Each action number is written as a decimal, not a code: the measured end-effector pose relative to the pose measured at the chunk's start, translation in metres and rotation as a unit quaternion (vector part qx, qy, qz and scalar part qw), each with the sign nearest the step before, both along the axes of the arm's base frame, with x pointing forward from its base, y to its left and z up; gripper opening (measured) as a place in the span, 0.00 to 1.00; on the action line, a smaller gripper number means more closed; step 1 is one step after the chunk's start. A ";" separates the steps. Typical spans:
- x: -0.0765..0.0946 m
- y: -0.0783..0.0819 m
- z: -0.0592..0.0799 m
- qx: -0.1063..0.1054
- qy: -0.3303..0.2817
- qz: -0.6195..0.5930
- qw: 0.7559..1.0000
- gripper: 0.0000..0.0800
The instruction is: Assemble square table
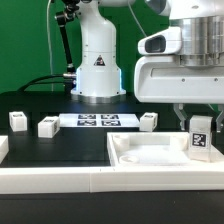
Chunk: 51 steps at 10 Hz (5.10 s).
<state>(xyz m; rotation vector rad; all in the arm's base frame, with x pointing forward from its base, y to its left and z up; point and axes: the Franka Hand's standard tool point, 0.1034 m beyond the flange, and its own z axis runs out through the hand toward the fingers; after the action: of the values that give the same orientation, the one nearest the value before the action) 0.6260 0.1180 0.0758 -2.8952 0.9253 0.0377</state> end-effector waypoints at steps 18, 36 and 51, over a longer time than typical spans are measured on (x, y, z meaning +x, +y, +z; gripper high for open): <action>0.000 0.010 0.000 0.028 0.042 -0.394 0.918 0.60; 0.001 -0.003 -0.001 -0.013 -0.024 0.296 0.955 0.81; 0.001 -0.002 -0.003 0.002 0.002 -0.137 0.991 0.36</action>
Offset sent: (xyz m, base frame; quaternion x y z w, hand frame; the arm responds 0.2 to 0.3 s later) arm -0.0045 0.0037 -0.0034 0.0177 0.0081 0.2411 0.9703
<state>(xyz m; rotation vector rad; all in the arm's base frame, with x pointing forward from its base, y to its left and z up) 0.6273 0.1162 0.0732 -2.7366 1.3117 0.0223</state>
